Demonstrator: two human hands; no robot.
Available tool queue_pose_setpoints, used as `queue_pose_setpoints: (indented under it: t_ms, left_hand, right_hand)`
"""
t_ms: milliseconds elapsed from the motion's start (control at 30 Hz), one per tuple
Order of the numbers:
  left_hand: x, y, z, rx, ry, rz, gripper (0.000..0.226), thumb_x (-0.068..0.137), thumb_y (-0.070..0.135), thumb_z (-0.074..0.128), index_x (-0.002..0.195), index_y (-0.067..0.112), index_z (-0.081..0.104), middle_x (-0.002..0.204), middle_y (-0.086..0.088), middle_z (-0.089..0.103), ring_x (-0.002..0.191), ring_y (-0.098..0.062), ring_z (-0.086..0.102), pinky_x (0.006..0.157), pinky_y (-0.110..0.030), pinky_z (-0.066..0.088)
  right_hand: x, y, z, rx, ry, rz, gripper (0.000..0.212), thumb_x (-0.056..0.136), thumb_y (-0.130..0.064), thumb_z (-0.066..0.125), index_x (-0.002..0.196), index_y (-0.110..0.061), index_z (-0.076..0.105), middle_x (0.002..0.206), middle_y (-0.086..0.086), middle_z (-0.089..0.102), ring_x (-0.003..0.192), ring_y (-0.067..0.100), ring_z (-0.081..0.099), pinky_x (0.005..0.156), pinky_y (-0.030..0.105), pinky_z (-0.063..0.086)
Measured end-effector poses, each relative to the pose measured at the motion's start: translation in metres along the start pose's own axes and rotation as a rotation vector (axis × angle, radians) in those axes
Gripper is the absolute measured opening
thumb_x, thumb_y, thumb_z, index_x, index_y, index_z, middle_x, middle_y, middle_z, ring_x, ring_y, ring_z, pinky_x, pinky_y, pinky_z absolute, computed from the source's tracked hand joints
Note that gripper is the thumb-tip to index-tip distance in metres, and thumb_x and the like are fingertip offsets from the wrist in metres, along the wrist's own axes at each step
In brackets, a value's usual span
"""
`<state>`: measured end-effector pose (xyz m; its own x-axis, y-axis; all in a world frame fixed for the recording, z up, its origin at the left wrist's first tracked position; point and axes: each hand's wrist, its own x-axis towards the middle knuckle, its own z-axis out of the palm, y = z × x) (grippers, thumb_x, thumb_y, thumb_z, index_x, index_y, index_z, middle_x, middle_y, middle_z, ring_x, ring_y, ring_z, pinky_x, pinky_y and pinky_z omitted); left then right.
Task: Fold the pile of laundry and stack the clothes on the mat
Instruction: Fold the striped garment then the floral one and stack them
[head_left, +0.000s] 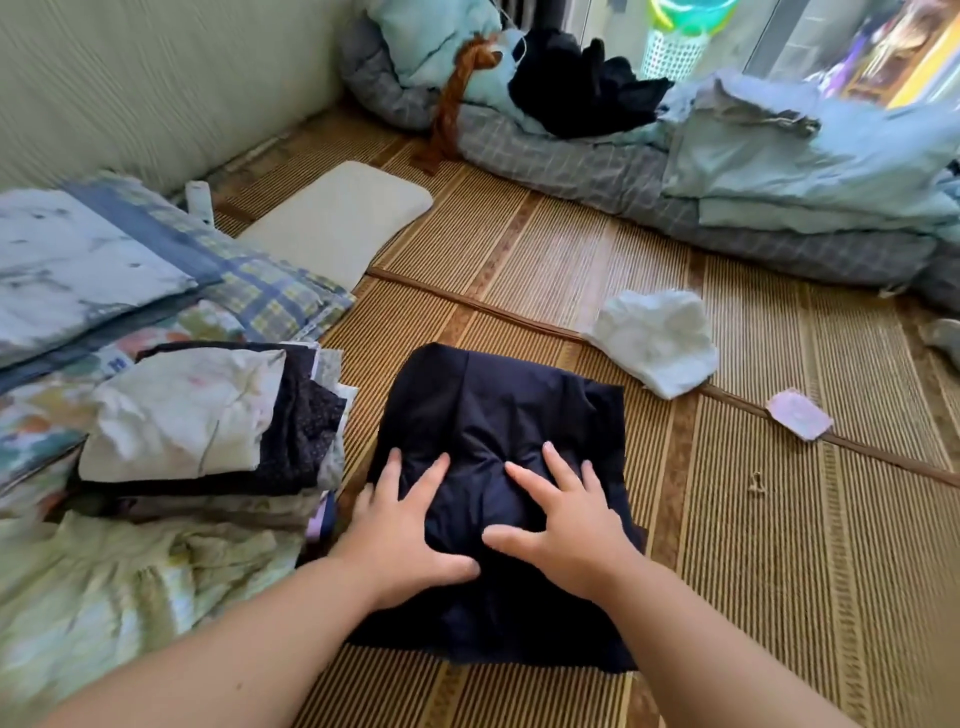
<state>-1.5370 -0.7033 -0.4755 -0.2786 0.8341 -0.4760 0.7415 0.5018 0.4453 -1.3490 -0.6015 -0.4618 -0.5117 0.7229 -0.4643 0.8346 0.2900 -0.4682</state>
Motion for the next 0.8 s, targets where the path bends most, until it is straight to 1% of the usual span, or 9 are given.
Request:
queue_pose_setpoints:
  t_ms: [133, 233, 267, 333, 433, 500, 600, 700, 800]
  left_hand:
    - [0.002, -0.002, -0.02, -0.255, 0.235, 0.033, 0.105, 0.072, 0.068, 0.066, 0.151, 0.045, 0.002, 0.161, -0.002, 0.021, 0.146, -0.024, 0.023, 0.118, -0.044, 0.023]
    - [0.018, 0.002, -0.037, -0.476, 0.385, -0.119, 0.074, 0.092, 0.053, 0.052, 0.153, 0.026, 0.021, 0.143, -0.008, 0.051, 0.133, -0.028, 0.045, 0.107, -0.039, 0.032]
    - [0.025, 0.003, -0.042, -0.476, 0.385, -0.179, 0.068, 0.094, 0.051, 0.05, 0.151, 0.021, 0.027, 0.141, -0.009, 0.052, 0.131, -0.029, 0.046, 0.104, -0.038, 0.033]
    - [0.037, 0.004, -0.047, -0.47, 0.362, -0.256, 0.065, 0.09, 0.045, 0.061, 0.145, 0.017, 0.038, 0.14, -0.011, 0.053, 0.129, -0.029, 0.048, 0.101, -0.035, 0.036]
    - [0.045, 0.002, -0.043, -0.511, 0.323, -0.371, 0.083, 0.076, 0.045, 0.078, 0.143, 0.014, 0.039, 0.141, -0.013, 0.05, 0.132, -0.03, 0.043, 0.108, -0.036, 0.036]
    - [0.051, 0.0, -0.036, -0.625, 0.236, -0.474, 0.098, 0.069, 0.049, 0.082, 0.145, 0.007, 0.037, 0.146, -0.016, 0.045, 0.133, -0.033, 0.043, 0.109, -0.041, 0.037]
    - [0.054, 0.001, -0.026, -1.009, -0.101, -0.536, 0.109, 0.044, 0.055, 0.087, 0.133, 0.002, 0.054, 0.124, -0.02, 0.063, 0.107, -0.037, 0.064, 0.097, -0.05, 0.05]
    - [0.061, -0.008, -0.015, -1.116, -0.235, -0.52, 0.148, 0.028, 0.061, 0.084, 0.155, 0.019, 0.019, 0.146, -0.012, 0.047, 0.121, -0.034, 0.056, 0.104, -0.048, 0.044]
    - [0.066, -0.018, -0.007, -1.105, -0.214, -0.492, 0.155, 0.025, 0.069, 0.075, 0.155, 0.03, -0.001, 0.16, 0.004, 0.02, 0.139, -0.024, 0.036, 0.109, -0.034, 0.033]
  right_hand:
    - [-0.001, -0.015, -0.011, 0.104, 0.297, -0.02, 0.057, 0.082, -0.071, 0.048, 0.135, -0.05, 0.047, 0.154, -0.018, 0.03, 0.148, 0.017, 0.009, 0.115, 0.058, 0.017]
    - [0.004, -0.024, -0.025, 0.287, 0.469, 0.021, 0.038, 0.088, -0.055, 0.055, 0.12, -0.037, 0.061, 0.119, -0.012, 0.063, 0.123, 0.019, 0.051, 0.106, 0.056, 0.034]
    - [0.008, -0.025, -0.03, 0.355, 0.53, 0.077, 0.038, 0.086, -0.051, 0.061, 0.12, -0.034, 0.059, 0.111, -0.008, 0.063, 0.114, 0.022, 0.055, 0.103, 0.054, 0.038]
    - [0.016, -0.022, -0.038, 0.405, 0.605, 0.3, 0.073, 0.075, -0.049, 0.075, 0.137, -0.03, 0.042, 0.127, 0.005, 0.051, 0.122, 0.029, 0.046, 0.105, 0.051, 0.037]
    - [0.022, 0.0, -0.04, 0.505, 0.409, 0.635, 0.136, 0.055, -0.061, 0.084, 0.153, -0.027, -0.004, 0.155, 0.014, 0.018, 0.142, 0.037, 0.021, 0.113, 0.052, 0.024]
    - [0.023, 0.019, -0.032, 0.716, 0.243, 0.697, 0.148, 0.051, -0.065, 0.085, 0.153, -0.022, -0.014, 0.159, 0.014, 0.013, 0.144, 0.036, 0.02, 0.116, 0.051, 0.023]
    - [0.024, 0.042, -0.017, 0.948, 0.085, 0.688, 0.145, 0.048, -0.064, 0.086, 0.155, -0.017, -0.001, 0.156, 0.011, 0.026, 0.137, 0.034, 0.037, 0.112, 0.05, 0.034]
    - [0.026, 0.051, -0.005, 1.014, -0.034, 0.602, 0.147, 0.032, -0.073, 0.085, 0.152, -0.019, 0.019, 0.147, 0.009, 0.043, 0.126, 0.034, 0.049, 0.108, 0.051, 0.04]
    - [0.031, 0.055, 0.002, 1.021, -0.062, 0.53, 0.149, 0.029, -0.079, 0.081, 0.153, -0.027, 0.017, 0.15, 0.005, 0.039, 0.129, 0.03, 0.047, 0.11, 0.049, 0.038]
